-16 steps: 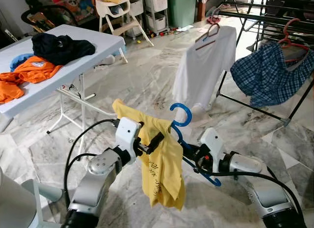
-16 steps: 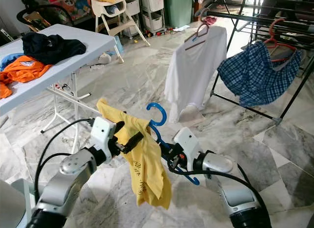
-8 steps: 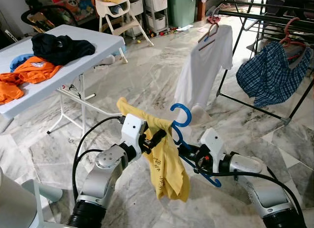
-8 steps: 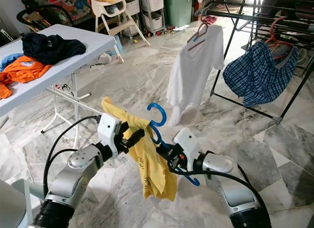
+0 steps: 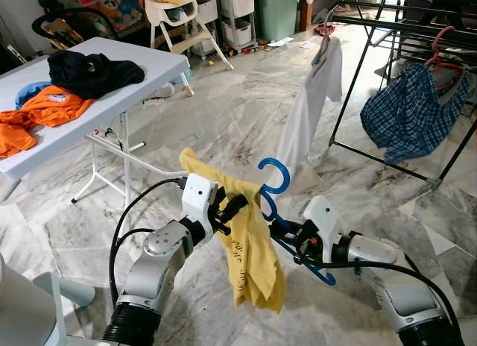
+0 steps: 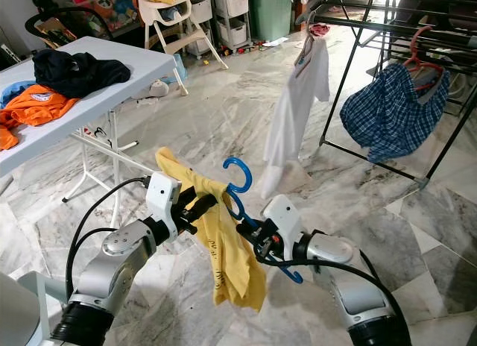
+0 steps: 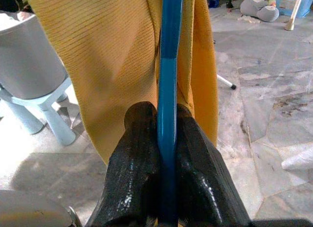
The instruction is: Hang hanger
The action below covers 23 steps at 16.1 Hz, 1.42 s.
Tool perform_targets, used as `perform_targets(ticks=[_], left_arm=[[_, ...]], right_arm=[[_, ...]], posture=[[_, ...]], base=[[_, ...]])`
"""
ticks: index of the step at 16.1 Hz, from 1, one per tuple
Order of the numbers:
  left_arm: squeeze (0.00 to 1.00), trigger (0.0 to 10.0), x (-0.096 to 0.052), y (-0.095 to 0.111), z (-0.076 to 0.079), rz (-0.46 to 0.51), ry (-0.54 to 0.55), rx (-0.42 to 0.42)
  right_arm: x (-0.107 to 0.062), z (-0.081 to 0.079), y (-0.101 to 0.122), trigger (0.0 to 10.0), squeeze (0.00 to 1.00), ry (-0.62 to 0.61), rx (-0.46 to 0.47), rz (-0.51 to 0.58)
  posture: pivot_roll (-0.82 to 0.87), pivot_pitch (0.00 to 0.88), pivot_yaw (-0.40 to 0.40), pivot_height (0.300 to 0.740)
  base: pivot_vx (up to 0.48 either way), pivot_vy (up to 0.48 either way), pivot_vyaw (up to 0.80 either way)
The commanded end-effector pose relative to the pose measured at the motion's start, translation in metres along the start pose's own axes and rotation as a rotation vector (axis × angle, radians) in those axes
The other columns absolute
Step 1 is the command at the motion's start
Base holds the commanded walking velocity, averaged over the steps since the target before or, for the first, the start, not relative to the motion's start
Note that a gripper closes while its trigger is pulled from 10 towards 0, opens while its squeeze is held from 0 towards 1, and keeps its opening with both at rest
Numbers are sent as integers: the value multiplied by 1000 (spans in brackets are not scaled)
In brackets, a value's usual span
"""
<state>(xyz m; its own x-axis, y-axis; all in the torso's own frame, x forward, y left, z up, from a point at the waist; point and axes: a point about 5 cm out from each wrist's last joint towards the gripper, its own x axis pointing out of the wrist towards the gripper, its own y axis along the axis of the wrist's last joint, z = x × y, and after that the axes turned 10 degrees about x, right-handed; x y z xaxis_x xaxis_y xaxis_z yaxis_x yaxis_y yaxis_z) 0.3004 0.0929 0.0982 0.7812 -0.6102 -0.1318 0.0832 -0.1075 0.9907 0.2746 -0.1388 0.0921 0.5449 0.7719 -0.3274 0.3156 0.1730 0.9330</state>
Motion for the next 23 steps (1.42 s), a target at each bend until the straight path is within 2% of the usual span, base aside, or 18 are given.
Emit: perform_targets(ticks=[1,16,20,23], left_arm=[[0,0,-2,2,-11,-2,47,7],[0,0,1,8,-15,22,72,-17],[0,0,-3,26,-15,57,58,4],[0,0,-12,19,-13,27,41,21]], right_arm=[[5,-10,15,10000,0,54,-49,55],[6,-11,14,10000,0,55,-44,51],[7,-8,2,10000,0,17,-70,0],[9,0,5,10000,0,-52,-75,23]], posture=[[-122,18,170,740],[-122,21,170,740],[-118,22,170,740],[-114,22,174,740]], base=[[0,0,0],[0,0,0],[0,0,0],[0,0,0]])
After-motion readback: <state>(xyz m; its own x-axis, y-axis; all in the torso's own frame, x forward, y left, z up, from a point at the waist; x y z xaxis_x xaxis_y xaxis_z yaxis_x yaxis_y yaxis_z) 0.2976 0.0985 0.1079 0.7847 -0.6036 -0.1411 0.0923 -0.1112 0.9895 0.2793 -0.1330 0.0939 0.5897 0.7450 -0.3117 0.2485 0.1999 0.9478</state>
